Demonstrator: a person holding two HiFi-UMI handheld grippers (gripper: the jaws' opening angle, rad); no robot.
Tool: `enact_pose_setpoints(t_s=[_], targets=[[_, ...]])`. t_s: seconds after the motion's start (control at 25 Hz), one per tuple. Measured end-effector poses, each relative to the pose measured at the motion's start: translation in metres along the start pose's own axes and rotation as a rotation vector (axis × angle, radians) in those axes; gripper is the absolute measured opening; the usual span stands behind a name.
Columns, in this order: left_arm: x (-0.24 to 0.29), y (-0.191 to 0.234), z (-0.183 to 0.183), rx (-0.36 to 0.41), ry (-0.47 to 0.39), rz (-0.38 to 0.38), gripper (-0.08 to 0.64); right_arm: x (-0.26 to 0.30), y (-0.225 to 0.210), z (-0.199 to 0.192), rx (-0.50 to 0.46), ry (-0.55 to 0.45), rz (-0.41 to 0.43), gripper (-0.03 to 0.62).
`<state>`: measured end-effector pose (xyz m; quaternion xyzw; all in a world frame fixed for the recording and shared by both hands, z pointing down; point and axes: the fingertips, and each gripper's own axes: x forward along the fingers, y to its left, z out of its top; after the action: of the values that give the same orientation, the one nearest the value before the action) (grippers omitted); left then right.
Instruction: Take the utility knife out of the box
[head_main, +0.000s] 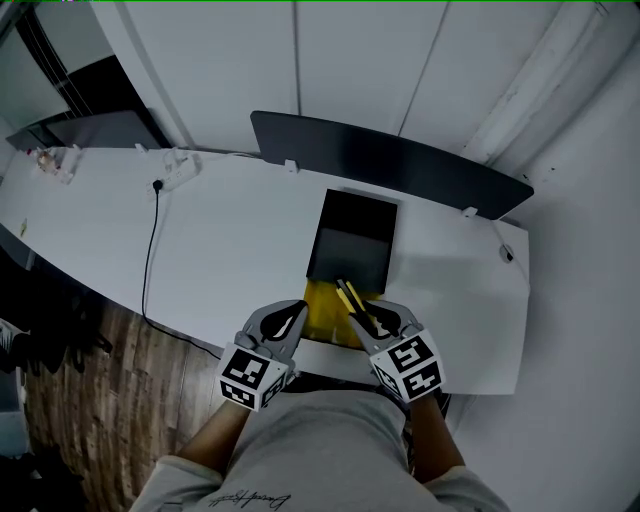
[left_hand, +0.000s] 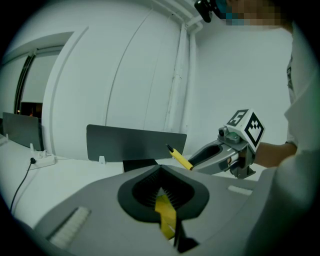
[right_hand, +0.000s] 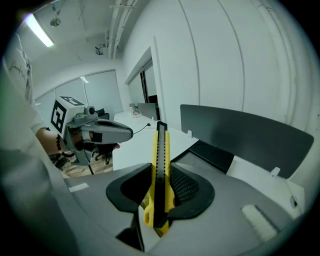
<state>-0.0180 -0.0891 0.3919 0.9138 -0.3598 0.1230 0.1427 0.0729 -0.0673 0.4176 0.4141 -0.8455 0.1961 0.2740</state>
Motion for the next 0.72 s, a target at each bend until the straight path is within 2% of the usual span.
enact_pose_setpoints(t_s=[0.72], targets=[[-0.0078,-0.0041,0.0011,-0.004,-0.018,0.022,0.000,0.0012,0.0063,-0.0076,-0.017,0.006,0.004,0.132]])
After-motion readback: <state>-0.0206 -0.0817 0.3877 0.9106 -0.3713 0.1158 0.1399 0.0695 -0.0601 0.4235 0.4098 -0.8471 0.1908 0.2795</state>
